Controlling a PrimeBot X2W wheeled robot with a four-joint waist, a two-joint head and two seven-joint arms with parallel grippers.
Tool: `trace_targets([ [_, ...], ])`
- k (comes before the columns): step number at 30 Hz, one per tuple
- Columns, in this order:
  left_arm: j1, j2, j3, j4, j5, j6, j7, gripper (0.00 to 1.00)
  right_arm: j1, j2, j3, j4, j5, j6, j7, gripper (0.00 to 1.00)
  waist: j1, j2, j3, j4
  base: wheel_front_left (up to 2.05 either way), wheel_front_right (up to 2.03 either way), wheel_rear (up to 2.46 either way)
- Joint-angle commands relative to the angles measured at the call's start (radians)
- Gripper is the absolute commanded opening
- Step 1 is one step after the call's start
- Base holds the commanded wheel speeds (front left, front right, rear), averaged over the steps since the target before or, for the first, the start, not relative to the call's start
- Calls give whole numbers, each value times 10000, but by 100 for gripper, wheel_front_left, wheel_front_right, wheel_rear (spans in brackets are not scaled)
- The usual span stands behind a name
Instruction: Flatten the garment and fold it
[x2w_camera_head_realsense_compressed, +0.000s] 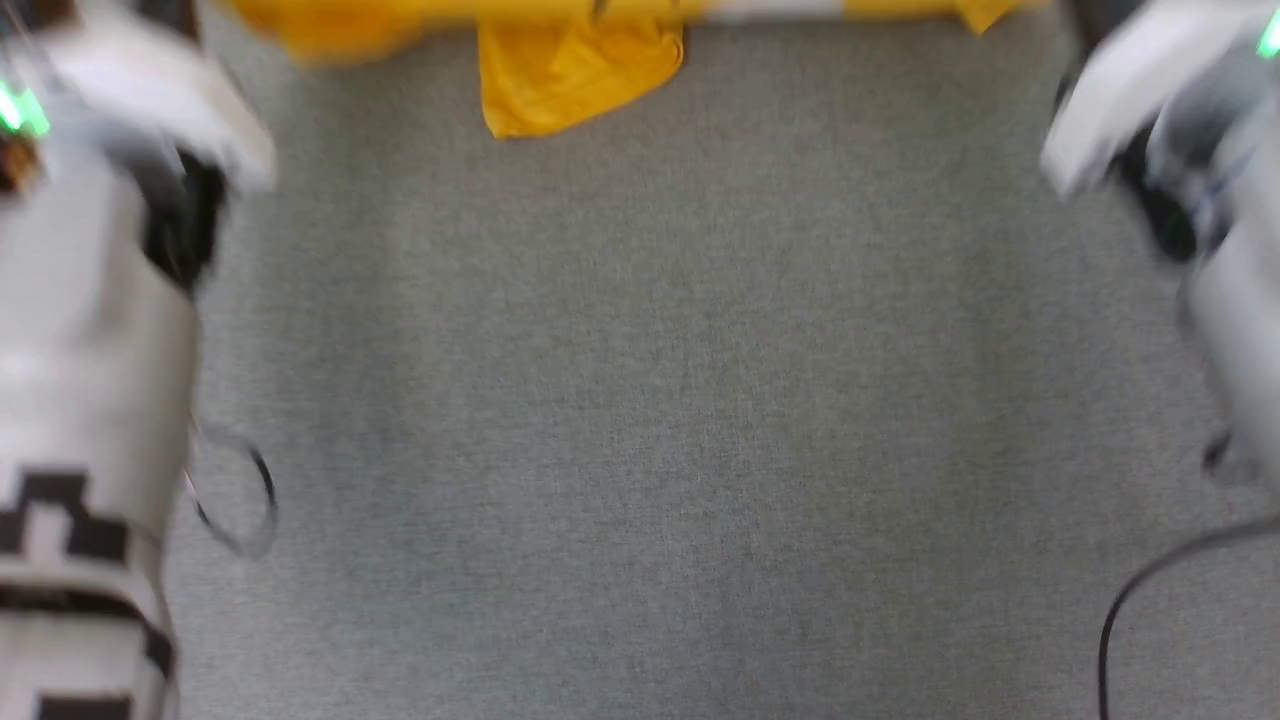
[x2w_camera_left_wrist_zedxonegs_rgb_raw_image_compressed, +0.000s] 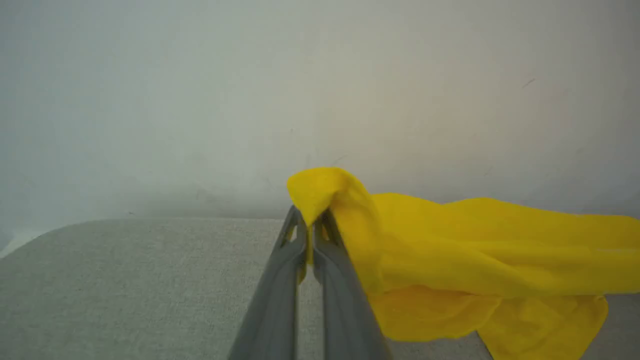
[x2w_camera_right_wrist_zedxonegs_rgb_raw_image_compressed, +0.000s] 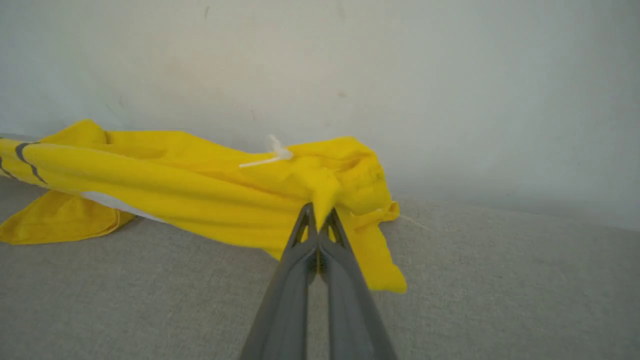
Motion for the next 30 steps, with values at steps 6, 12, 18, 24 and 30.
trace_targets([
  [6,3141,4,248,-110,-575,-121,-167,0,3037,-483,1015,-1070,819,-25,-549,0,1,0,-2492,415,0,0,0],
  [12,6523,390,493,-1877,-930,537,-58,0,5790,-1235,1009,-2716,1151,-25,-773,0,1,0,-3655,487,0,0,0],
  [18,10366,1183,955,-5786,-1322,2160,1101,0,8624,-1600,-232,-4730,847,-25,-518,0,1,0,-4286,560,0,0,0],
  [24,13730,1764,1305,-10312,-1428,4265,2652,0,11681,-943,-2527,-7094,-177,-25,413,0,1,0,-4565,721,0,0,0],
  [30,15426,2197,1657,-12772,-1492,5439,3591,0,14119,543,-4471,-9689,-1410,-25,1876,0,1,0,-4488,775,0,0,0],
])
